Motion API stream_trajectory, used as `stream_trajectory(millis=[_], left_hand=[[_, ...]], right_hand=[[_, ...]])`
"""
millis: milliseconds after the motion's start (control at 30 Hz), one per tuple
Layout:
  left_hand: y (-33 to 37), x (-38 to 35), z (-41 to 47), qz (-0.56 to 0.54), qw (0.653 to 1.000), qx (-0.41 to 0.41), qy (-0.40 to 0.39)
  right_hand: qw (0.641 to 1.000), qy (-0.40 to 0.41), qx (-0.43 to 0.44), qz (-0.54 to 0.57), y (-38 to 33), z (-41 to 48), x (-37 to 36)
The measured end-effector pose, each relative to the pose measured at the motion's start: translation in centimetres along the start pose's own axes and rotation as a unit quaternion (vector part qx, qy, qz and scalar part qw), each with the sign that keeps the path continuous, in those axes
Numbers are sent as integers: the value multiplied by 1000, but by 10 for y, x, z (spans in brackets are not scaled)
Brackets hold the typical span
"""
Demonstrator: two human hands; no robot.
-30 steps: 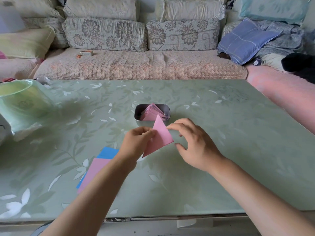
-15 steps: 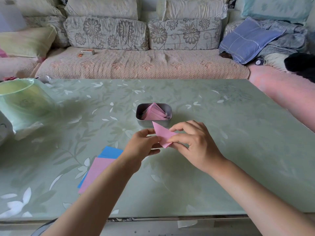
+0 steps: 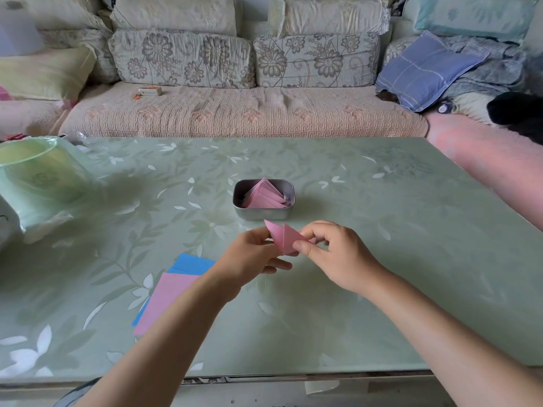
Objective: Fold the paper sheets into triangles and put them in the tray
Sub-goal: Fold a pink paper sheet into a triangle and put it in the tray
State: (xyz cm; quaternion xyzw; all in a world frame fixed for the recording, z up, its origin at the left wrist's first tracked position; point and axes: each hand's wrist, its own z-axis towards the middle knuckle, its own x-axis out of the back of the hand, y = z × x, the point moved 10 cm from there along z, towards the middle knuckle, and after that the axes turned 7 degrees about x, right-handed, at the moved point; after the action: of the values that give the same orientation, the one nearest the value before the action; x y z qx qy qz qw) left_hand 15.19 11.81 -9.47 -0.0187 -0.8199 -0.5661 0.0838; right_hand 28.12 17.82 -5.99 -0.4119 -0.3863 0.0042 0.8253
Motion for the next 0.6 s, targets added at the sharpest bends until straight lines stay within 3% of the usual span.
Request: stream_trajectory(millis=[167,367,600], left_hand=[[2,-10,-3,30,998,-10,-47],[7,2,-2,46,995,-64,58],[7,0,0,14,996,-72,46]], right_hand=[[998,-6,-44,40,9,1,-1],[998,7,-51,21,10,-1,0],[983,16,-115,139,21,0,-3]])
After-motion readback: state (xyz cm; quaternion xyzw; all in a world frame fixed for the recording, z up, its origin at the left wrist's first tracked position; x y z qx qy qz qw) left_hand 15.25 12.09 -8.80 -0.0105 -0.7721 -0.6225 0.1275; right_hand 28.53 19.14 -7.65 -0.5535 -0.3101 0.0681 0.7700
